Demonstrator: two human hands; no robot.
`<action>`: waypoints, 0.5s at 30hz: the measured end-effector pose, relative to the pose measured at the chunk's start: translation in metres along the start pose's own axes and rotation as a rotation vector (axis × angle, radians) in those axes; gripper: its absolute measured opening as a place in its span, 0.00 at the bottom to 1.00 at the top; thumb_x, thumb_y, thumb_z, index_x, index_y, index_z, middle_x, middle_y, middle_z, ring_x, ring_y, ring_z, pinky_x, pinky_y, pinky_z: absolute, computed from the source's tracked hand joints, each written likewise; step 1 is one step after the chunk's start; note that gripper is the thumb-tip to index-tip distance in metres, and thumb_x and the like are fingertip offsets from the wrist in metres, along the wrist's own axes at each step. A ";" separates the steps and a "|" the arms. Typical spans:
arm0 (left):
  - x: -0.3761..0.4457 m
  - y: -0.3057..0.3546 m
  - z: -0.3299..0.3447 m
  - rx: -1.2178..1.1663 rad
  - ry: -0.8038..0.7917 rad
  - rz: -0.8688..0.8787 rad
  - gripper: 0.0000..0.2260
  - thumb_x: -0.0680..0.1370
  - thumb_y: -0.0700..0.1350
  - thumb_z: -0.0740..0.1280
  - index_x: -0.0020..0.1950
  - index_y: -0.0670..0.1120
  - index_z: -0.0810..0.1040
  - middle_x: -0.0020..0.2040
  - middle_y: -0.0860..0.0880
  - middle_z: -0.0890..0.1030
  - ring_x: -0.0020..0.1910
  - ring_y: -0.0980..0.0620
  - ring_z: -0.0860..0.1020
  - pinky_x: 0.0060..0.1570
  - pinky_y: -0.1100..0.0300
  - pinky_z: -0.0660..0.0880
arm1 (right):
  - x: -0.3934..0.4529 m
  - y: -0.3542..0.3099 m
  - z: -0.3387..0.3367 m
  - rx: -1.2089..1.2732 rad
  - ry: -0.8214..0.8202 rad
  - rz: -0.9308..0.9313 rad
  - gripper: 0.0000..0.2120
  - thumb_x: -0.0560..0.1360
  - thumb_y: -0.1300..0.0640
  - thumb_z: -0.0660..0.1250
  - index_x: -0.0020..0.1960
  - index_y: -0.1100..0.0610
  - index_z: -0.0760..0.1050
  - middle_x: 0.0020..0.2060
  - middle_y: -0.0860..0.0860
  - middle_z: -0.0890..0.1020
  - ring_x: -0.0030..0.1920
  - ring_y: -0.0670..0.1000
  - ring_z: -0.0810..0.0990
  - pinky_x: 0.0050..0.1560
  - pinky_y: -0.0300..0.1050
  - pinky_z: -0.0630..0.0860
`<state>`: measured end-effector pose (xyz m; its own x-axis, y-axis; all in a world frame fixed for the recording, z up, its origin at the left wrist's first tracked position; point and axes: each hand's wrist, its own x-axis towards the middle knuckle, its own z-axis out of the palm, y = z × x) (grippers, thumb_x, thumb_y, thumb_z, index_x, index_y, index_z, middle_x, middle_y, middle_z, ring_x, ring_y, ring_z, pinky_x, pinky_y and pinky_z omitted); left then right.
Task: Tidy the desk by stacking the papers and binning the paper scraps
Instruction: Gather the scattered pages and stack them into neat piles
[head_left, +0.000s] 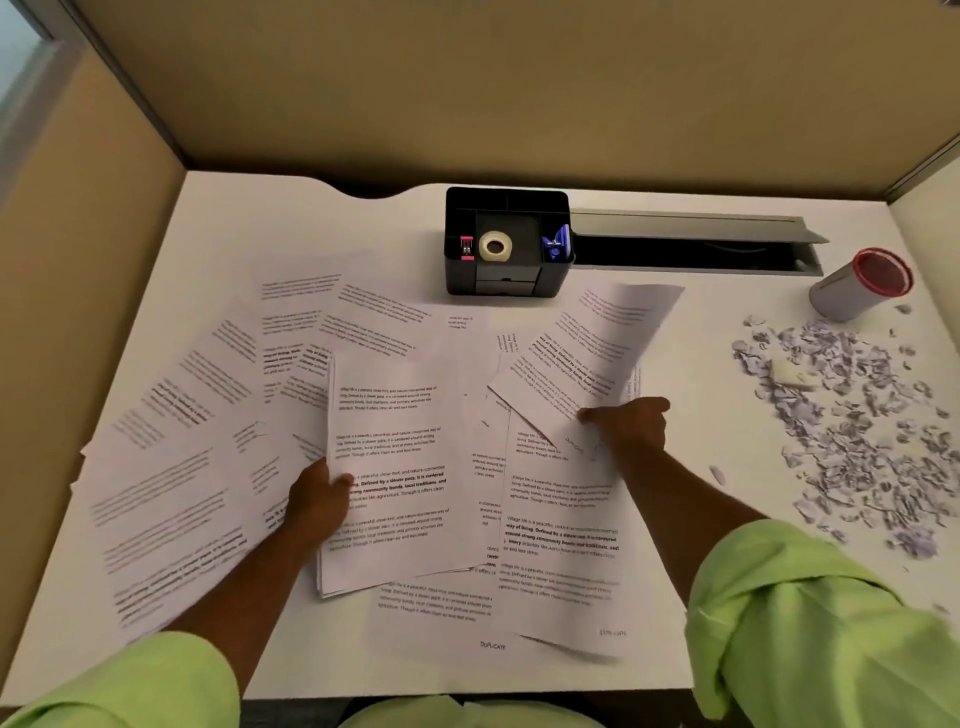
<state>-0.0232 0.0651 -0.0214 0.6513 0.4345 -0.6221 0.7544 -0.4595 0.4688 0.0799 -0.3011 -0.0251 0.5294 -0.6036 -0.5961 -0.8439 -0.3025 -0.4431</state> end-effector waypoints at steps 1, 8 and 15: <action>-0.001 0.001 0.000 0.000 0.001 -0.005 0.14 0.82 0.42 0.63 0.67 0.39 0.73 0.63 0.39 0.78 0.61 0.39 0.76 0.54 0.52 0.73 | -0.002 0.001 -0.003 0.065 -0.031 -0.012 0.40 0.62 0.53 0.85 0.65 0.62 0.66 0.57 0.58 0.81 0.49 0.60 0.84 0.45 0.53 0.82; -0.015 0.001 0.006 -0.065 0.015 0.004 0.14 0.82 0.41 0.63 0.67 0.40 0.73 0.64 0.41 0.78 0.60 0.39 0.76 0.53 0.52 0.74 | -0.010 0.010 -0.034 0.679 -0.298 -0.246 0.22 0.64 0.69 0.81 0.57 0.61 0.82 0.51 0.56 0.88 0.49 0.60 0.88 0.53 0.61 0.84; -0.033 0.001 0.015 -0.086 0.081 0.001 0.16 0.81 0.41 0.64 0.68 0.38 0.73 0.64 0.38 0.78 0.60 0.37 0.76 0.52 0.52 0.74 | -0.017 0.007 -0.097 0.940 -0.526 -0.361 0.26 0.71 0.71 0.75 0.68 0.63 0.77 0.61 0.59 0.84 0.60 0.62 0.84 0.62 0.63 0.79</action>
<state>-0.0456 0.0385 -0.0099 0.6536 0.4972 -0.5706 0.7560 -0.3934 0.5232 0.0567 -0.3648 0.0472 0.8866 -0.1418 -0.4403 -0.3520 0.4110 -0.8410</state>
